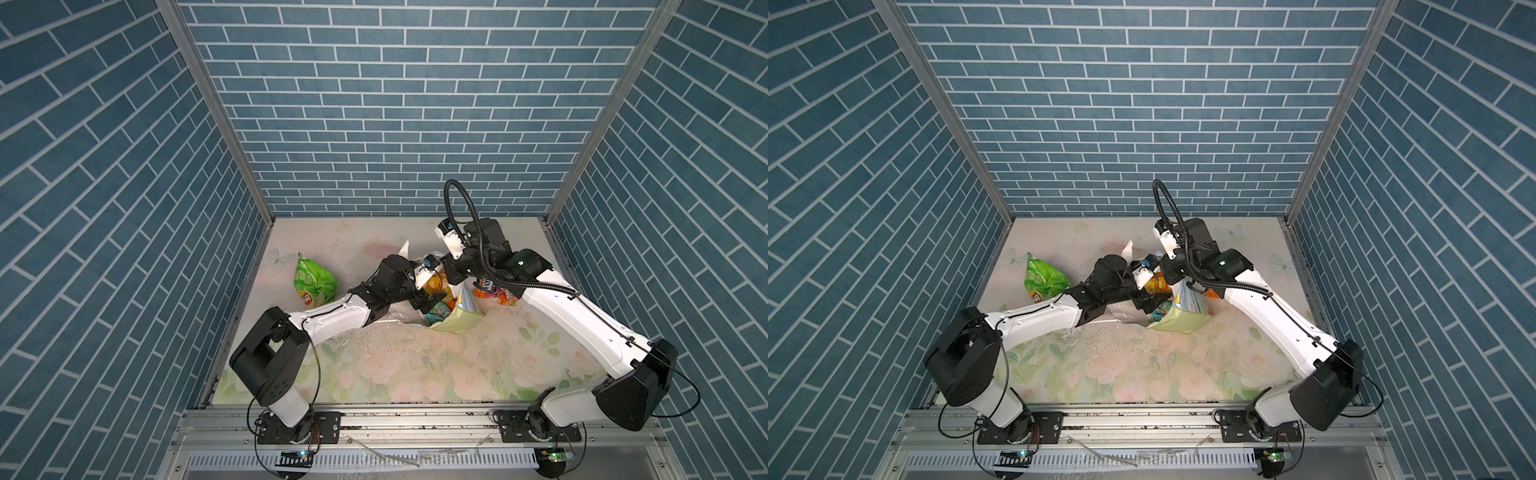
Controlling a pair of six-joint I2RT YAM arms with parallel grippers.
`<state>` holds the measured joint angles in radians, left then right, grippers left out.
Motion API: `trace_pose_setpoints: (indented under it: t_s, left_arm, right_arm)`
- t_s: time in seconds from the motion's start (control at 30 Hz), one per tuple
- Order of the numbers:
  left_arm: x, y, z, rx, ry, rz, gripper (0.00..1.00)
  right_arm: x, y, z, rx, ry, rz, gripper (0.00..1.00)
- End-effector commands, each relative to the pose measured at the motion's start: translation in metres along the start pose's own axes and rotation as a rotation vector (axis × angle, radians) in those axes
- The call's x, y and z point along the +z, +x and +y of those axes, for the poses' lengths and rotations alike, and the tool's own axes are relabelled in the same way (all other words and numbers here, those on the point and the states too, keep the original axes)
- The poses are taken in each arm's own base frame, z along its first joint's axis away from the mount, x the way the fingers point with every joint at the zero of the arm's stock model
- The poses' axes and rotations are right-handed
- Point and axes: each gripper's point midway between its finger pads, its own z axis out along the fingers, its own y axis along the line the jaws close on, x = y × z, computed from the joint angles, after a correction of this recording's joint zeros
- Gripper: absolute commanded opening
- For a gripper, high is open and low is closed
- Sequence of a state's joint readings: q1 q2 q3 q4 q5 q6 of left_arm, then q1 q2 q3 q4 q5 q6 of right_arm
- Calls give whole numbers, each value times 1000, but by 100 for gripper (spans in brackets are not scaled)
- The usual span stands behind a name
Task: Take the snacks out of the paper bag
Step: Pick up the snack from the paper bag.
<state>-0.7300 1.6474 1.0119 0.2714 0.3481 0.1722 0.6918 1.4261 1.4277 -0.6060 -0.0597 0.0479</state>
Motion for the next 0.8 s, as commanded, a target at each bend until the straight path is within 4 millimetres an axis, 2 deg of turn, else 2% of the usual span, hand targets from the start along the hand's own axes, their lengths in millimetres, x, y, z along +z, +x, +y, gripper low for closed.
trace_pose_setpoints:
  t_s: [0.0,0.1,0.23,0.27,0.37,0.43,0.53,0.6,0.7,0.77]
  left_arm:
    - [12,2,-4,6,57,4,95]
    - [19,10,-12,3,90,15,94]
    - [23,14,-16,-12,101,25,85]
    - [22,13,-17,-17,97,22,81]
    - [22,11,-8,-35,35,30,44]
    - [20,8,0,-35,-16,28,29]
    - [14,0,11,-29,-79,7,27]
    - [9,-7,15,-34,-108,-8,20]
    - [1,-19,18,-40,-129,-37,0]
    - [-5,-26,19,-44,-141,-49,0]
  right_arm:
    - [-19,-28,11,-8,-52,-99,0]
    - [-19,-27,9,-5,-50,-99,0]
    - [-17,-26,6,4,-42,-97,0]
    - [-17,-27,5,6,-39,-100,0]
    - [-17,-27,4,9,-41,-102,0]
    - [-18,-27,4,9,-43,-105,0]
    - [-19,-27,4,13,-44,-107,0]
    - [-20,-26,3,15,-41,-109,0]
    - [-21,-24,3,13,-40,-108,0]
    - [-22,-23,1,14,-30,-107,0]
